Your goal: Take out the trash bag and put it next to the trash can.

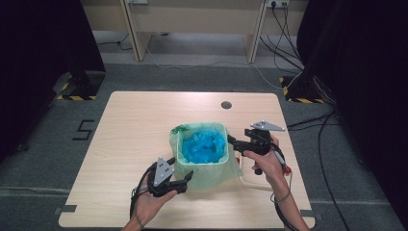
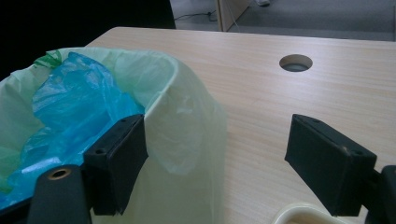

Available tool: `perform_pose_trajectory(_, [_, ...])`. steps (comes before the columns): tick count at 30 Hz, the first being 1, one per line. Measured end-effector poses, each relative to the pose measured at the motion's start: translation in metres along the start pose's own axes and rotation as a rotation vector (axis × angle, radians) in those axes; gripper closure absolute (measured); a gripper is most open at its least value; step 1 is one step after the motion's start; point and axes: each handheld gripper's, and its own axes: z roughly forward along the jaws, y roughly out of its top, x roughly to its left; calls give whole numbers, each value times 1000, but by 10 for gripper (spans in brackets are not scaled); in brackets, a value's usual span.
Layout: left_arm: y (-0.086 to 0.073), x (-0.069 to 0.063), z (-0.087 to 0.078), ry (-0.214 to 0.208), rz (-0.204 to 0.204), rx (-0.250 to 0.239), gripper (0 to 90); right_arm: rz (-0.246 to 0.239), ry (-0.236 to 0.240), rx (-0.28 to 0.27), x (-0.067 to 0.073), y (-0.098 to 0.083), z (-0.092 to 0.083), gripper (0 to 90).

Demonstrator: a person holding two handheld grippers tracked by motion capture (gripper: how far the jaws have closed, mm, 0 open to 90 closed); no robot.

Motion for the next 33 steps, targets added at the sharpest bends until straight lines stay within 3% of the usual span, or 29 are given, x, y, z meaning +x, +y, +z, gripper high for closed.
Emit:
perform_pose_trajectory(6, [4, -3, -11, 13, 28, -9, 480, -2, -2, 4, -2, -1, -1, 205])
perform_pose_trajectory(18, [5, -1, -25, 0, 23, -42, 830, -10, 8, -13, -2, 4, -4, 199])
perform_pose_trajectory(24, [10, -2, -29, -16, 47, -52, 876, -36, 1, -9, 0, 17, 6, 223])
perform_pose_trajectory(33, [9, 0, -27, -36, 39, -50, 866, -120, 33, 43, 13, 36, 27, 381])
